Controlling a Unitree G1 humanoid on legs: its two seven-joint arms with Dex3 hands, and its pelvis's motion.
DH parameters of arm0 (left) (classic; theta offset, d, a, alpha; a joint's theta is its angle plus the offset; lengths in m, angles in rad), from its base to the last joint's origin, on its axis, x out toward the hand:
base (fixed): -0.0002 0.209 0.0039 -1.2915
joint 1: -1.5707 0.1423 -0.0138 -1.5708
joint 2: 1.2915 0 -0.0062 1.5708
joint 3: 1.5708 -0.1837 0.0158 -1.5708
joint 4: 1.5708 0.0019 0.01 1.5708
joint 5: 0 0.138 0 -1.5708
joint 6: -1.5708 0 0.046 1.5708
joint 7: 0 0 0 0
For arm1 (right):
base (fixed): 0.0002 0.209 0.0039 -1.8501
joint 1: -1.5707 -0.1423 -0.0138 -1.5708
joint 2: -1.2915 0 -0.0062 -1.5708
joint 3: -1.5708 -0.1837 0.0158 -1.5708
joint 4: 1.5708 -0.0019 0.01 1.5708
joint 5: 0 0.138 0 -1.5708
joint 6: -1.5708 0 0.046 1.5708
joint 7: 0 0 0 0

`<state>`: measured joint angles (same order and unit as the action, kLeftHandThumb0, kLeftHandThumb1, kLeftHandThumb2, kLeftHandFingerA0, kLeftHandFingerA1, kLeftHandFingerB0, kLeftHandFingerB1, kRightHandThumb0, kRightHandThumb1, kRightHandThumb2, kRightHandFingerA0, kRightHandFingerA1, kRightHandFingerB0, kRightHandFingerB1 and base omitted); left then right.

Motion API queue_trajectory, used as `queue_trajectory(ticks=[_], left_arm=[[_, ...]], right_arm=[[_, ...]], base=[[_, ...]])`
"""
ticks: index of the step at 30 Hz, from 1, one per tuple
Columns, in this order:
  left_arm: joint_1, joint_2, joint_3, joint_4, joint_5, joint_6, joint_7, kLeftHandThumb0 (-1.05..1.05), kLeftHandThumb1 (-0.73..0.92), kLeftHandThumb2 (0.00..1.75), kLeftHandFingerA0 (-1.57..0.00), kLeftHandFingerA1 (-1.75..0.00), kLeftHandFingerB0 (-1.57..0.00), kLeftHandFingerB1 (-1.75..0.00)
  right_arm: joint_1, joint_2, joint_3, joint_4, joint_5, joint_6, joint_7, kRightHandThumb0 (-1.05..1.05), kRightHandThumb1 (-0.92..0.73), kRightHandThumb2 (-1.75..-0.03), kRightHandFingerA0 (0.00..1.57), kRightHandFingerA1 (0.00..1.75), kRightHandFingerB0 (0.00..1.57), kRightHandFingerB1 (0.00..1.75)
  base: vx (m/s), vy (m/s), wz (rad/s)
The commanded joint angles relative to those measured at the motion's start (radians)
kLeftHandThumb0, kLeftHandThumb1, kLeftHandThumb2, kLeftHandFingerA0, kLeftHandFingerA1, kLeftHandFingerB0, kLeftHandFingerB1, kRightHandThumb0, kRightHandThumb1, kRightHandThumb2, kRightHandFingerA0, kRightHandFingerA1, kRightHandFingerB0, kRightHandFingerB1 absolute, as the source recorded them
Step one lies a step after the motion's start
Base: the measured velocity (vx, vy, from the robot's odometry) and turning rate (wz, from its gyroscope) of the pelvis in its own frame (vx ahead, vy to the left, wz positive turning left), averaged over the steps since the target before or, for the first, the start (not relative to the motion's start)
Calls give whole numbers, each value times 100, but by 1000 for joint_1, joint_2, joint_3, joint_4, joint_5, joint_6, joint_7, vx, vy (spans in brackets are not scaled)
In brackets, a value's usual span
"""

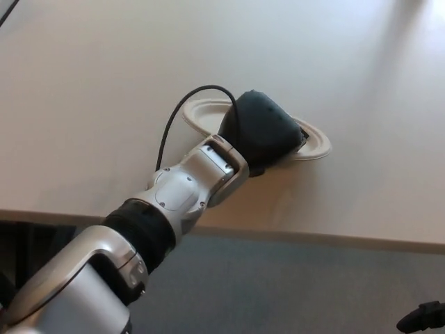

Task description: A person passes a plate to the robot and the robot grabs it with its left hand and places it at the centre of the table infront of it

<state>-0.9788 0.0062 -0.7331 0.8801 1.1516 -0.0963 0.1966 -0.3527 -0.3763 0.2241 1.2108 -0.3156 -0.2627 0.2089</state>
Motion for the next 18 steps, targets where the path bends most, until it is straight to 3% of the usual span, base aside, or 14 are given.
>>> queue_trajectory(ticks=[1,2,3,6,7,8,9,10,11,12,18], left_arm=[[-20,-55,140,28,-178,163,-209,-31,45,93,-52,-72,-8,-46],[-41,-66,164,34,-200,206,-299,-61,48,76,-11,-44,-6,-27],[-61,-77,188,42,-223,246,-375,-71,46,78,0,-16,0,-8],[-127,-84,241,95,-273,324,-519,-78,46,82,0,-7,0,0],[-153,-84,265,114,-295,353,-571,-77,49,56,0,-1,0,0],[-163,-84,275,121,-301,364,-590,-77,49,56,0,-1,0,0],[-201,-79,286,151,-311,379,-637,-90,50,59,0,-14,0,0],[-230,-75,296,174,-321,394,-675,-93,43,69,0,-4,0,0],[-244,-73,303,188,-326,404,-697,-93,43,69,0,-4,0,0],[-263,-57,311,214,-334,384,-721,-97,50,58,0,-10,0,0],[-283,-24,336,226,-349,334,-743,-105,55,58,0,-25,0,0]], right_arm=[[-2,-7,5,-10,-7,-1,10,-64,-63,-60,64,63,52,52],[-4,-7,5,-11,-7,1,10,-63,-63,-59,64,64,51,52],[-6,-6,5,-11,-6,4,9,-62,-62,-59,65,64,51,51],[-13,-4,9,-3,-9,12,10,-62,-62,-59,66,64,51,51],[-13,-4,10,-2,-11,6,9,-64,-62,-60,65,65,50,51],[-13,-4,10,-2,-11,4,8,-64,-62,-60,65,65,50,51],[-18,-9,9,-5,-11,6,7,-62,-63,-59,67,66,52,53],[-20,-10,9,-6,-11,7,7,-62,-63,-59,67,67,51,52],[-21,-10,10,-6,-12,8,8,-62,-63,-59,67,67,51,52],[-21,-11,10,-5,-11,7,9,-61,-63,-59,68,66,50,51],[-13,-6,3,0,-3,11,12,-61,-62,-59,67,65,51,51]], base=[[0,0,0],[0,0,0],[0,0,0],[0,0,0],[0,0,0],[0,0,0],[0,0,0],[0,0,0],[0,0,0],[0,0,0],[0,0,0]])
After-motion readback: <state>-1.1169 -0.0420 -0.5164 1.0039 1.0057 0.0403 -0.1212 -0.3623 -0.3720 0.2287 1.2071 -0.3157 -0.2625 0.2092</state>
